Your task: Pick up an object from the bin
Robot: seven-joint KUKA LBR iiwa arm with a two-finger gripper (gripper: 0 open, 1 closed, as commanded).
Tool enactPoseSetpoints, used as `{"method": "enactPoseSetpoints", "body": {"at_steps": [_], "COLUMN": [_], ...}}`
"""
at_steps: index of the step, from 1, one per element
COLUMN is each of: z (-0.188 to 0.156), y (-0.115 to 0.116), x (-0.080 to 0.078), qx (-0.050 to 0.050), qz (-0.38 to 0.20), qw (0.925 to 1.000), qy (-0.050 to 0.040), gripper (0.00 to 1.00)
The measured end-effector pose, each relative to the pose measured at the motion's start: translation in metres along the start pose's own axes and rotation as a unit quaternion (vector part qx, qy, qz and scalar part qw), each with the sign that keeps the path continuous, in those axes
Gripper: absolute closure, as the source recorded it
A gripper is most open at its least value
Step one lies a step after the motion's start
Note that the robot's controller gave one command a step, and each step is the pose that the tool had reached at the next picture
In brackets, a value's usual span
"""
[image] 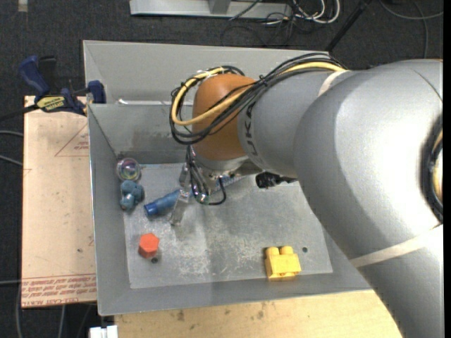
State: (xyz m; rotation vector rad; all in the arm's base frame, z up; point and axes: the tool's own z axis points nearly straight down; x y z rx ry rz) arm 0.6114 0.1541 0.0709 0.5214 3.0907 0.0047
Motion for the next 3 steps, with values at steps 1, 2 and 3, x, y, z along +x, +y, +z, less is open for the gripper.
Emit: {"method": "enactPoseSetpoints", "body": {"at_steps": [1, 2, 3], "z": [0.0, -0.116, -0.21], "y": [-0.001, -0.012, -0.005], "x": [0.001, -0.009, 0.038], "qx": [0.001, 0.0, -0.001], "qz": [0.0, -0.003, -0.005], "qw": [1.0, 1.0, 1.0], "qy": [0.0019, -0.0005, 0.0004], "gripper": [1.0, 1.0, 1.0]}}
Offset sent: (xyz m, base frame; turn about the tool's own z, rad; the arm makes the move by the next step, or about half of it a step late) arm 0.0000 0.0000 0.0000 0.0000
